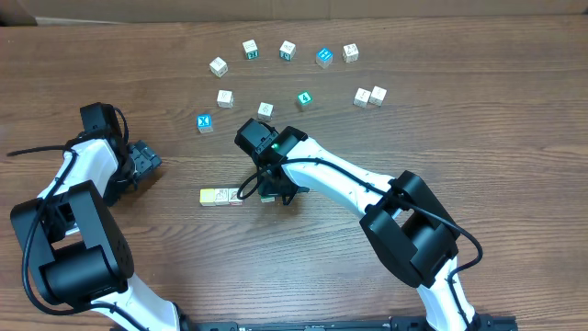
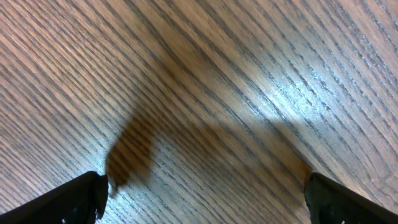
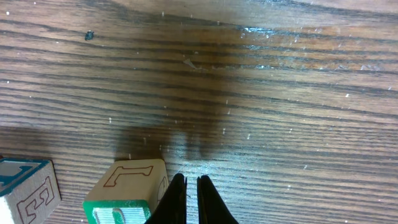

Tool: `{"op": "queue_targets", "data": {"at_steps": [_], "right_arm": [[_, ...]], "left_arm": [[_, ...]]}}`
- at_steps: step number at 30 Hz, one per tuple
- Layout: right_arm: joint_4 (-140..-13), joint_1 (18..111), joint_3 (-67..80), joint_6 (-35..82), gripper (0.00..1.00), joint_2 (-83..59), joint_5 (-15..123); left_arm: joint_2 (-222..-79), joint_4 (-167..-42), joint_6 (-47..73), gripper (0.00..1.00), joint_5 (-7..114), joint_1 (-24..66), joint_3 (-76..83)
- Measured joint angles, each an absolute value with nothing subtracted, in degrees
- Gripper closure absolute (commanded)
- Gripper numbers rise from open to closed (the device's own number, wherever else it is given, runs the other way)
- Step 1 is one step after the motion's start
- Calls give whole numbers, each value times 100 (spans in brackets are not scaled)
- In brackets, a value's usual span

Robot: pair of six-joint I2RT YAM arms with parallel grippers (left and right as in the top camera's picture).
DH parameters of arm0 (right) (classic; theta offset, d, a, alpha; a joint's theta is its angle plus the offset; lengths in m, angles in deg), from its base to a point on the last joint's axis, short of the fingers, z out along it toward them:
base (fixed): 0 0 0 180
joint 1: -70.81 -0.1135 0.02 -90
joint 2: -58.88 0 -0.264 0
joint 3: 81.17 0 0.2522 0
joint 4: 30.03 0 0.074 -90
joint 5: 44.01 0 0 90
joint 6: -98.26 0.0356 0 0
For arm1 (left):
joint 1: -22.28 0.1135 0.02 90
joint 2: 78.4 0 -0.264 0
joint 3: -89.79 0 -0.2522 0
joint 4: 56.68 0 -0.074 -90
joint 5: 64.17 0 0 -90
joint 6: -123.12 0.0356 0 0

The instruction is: Form a horizontal line

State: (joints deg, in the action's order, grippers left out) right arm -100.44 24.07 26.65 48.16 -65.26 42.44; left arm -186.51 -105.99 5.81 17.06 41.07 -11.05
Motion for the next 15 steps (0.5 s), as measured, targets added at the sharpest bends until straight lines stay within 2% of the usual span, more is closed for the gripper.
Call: {"op": "queue_targets", "data": {"at_steps": [11, 15], "right_arm": [[-10148, 2422, 2665, 4816, 95, -6524, 4036], [-10148, 2422, 2665, 4812, 92, -6526, 3999]], "left_arm": [[-18651, -10597, 581, 0, 1706, 4107, -1105], [-18651, -10597, 581, 1, 1706, 4107, -1105]]}}
